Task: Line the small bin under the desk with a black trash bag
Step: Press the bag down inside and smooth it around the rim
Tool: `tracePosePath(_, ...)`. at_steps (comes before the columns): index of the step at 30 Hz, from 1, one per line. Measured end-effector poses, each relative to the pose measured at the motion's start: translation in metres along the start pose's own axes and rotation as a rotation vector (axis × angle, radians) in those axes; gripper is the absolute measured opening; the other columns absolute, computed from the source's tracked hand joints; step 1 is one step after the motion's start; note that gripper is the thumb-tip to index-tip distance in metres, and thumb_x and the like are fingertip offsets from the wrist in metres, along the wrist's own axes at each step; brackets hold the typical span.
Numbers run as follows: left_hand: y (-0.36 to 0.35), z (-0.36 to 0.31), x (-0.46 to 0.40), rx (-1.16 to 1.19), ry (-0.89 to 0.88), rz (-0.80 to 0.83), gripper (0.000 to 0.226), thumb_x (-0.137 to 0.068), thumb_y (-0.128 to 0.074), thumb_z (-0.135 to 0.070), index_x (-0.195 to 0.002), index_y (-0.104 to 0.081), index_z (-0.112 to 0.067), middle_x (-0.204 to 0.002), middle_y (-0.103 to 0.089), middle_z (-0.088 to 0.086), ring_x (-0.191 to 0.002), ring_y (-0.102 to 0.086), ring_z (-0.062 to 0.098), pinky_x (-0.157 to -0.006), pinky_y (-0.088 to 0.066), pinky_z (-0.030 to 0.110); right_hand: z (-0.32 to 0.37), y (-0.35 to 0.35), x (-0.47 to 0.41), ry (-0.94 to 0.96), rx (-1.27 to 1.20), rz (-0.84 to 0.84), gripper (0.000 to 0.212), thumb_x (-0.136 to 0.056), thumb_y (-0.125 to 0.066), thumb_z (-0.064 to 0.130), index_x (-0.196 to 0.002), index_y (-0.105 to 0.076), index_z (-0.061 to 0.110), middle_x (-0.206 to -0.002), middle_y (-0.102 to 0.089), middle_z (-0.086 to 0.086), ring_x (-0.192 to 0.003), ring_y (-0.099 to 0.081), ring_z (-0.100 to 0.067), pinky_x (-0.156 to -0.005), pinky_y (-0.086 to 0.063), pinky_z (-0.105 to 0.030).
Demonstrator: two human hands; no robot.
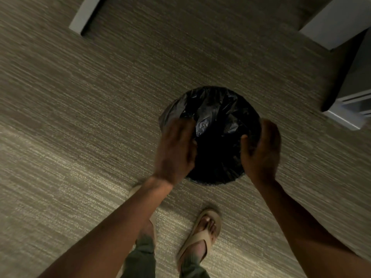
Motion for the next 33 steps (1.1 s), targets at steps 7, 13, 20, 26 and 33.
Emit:
tracePosePath(7,-0.041,-0.010,-0.015,-0.595,-0.250,0.900,0.058,-0.102,-0.034,-0.024,-0.160,-0.030,-0.013,-0.167,-0.029,0.011,-0.157,-0.016,0.032,-0.128,-0.012,0.045,0.007,-0.033,-0.039,0.582,0.869,0.783,0.079,-0.096,-0.045,0.051,-0.163,-0.023,0.015,-0.173,-0.019,-0.014,-0.161,-0.002,-0.035,-0.124,0.006,-0.067)
tracePosePath(13,-0.038,0.000,-0.041,-0.845,-0.033,1.176,0.071,-0.099,-0.045,-0.048,-0.160,-0.028,-0.016,-0.164,-0.036,0.007,-0.152,-0.032,0.031,-0.117,-0.033,0.044,0.002,-0.027,-0.058,0.475,0.989,0.747,0.083,-0.092,-0.040,0.065,-0.161,-0.031,0.020,-0.166,-0.037,-0.013,-0.157,-0.019,-0.033,-0.119,0.011,-0.074)
tracePosePath(20,-0.033,-0.021,-0.072,-0.626,-0.376,0.809,0.038,-0.092,-0.058,-0.024,-0.127,-0.067,-0.011,-0.130,-0.065,0.014,-0.128,-0.052,0.037,-0.109,-0.043,0.046,0.038,-0.028,0.006,0.619,0.549,0.583,0.045,-0.097,-0.046,0.046,-0.108,-0.075,0.014,-0.111,-0.073,-0.010,-0.116,-0.059,-0.033,-0.100,-0.037,-0.051)
tracePosePath(26,-0.044,-0.003,-0.113,-0.555,-0.041,0.763,0.055,-0.104,-0.048,-0.021,-0.157,-0.036,-0.011,-0.163,-0.035,0.013,-0.151,-0.032,0.031,-0.121,-0.029,0.041,0.027,-0.037,0.044,0.406,0.559,1.155,0.057,-0.109,-0.020,0.049,-0.144,-0.054,0.019,-0.107,-0.068,-0.016,-0.109,-0.067,-0.035,-0.090,-0.050,-0.040)
tracePosePath(33,-0.037,-0.030,-0.111,-0.486,-0.280,0.595,0.049,-0.090,-0.061,-0.028,-0.137,-0.059,-0.013,-0.135,-0.056,0.010,-0.127,-0.049,0.031,-0.103,-0.044,0.042,0.021,-0.032,0.016,0.398,0.346,0.648,0.057,-0.104,-0.034,0.057,-0.132,-0.066,0.018,-0.130,-0.071,-0.009,-0.126,-0.061,-0.029,-0.105,-0.045,-0.046)
Point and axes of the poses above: each hand's wrist, its own x-axis away from the middle knuckle, its own y-axis out of the back of the hand, z = x × y, the point moved 1 cm from there along -x, towards the middle knuckle
